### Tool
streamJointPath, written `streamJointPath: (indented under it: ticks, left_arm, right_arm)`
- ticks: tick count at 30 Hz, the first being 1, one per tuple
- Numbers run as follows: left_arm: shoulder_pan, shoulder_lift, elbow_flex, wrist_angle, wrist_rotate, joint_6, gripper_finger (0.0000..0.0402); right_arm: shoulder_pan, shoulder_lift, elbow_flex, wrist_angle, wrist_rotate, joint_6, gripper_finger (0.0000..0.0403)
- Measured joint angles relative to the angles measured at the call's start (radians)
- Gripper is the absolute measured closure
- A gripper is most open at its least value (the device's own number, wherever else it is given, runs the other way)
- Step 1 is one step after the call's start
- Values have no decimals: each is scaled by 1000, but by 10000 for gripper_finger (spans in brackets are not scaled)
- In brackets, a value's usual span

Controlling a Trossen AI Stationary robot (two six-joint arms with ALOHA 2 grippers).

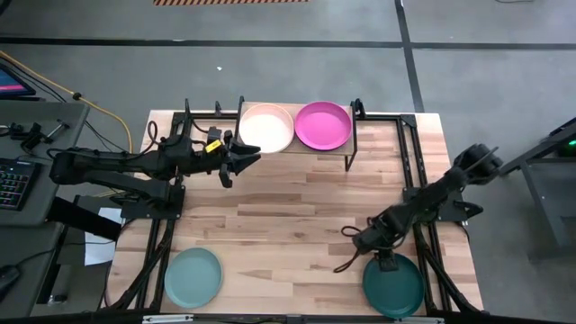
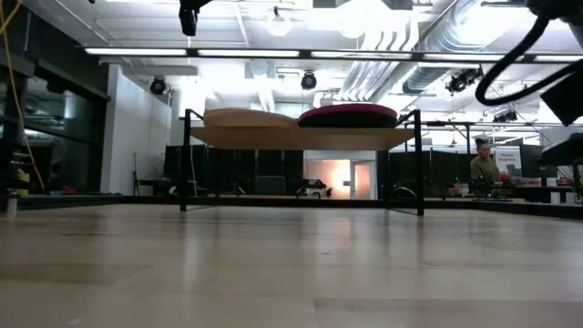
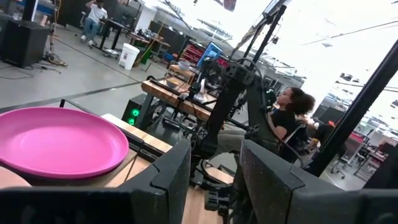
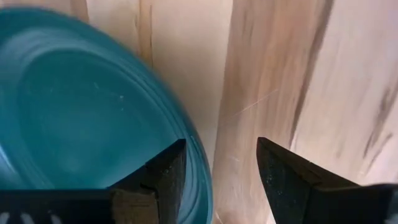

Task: Place and stack plates onto a shelf
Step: Stack the green plate on top of the pink plate on the shelf

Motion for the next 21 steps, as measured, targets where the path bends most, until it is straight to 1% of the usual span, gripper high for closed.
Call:
streamJointPath:
  ticks: [4, 9, 12, 14, 16, 21]
  left_arm:
    - [0, 0, 0, 0, -10, 0, 271]
    - [0, 0, 0, 0, -12, 0, 271]
    - [0, 0, 0, 0, -12, 0, 271]
    - [0, 0, 0, 0, -12, 0, 271]
    - [0, 0, 0, 0, -13, 0, 271]
    - [0, 0, 0, 0, -13, 0, 271]
  right_arm:
    - [0, 18, 0, 8, -42, -51, 226]
    - [21, 40, 0, 25, -53, -94, 227]
    - [34, 60, 0, 29, -53, -99, 240]
    - [43, 71, 1, 29, -51, -99, 261]
    - [48, 76, 1, 29, -49, -88, 290]
    - [47, 71, 2, 30, -79, -56, 385]
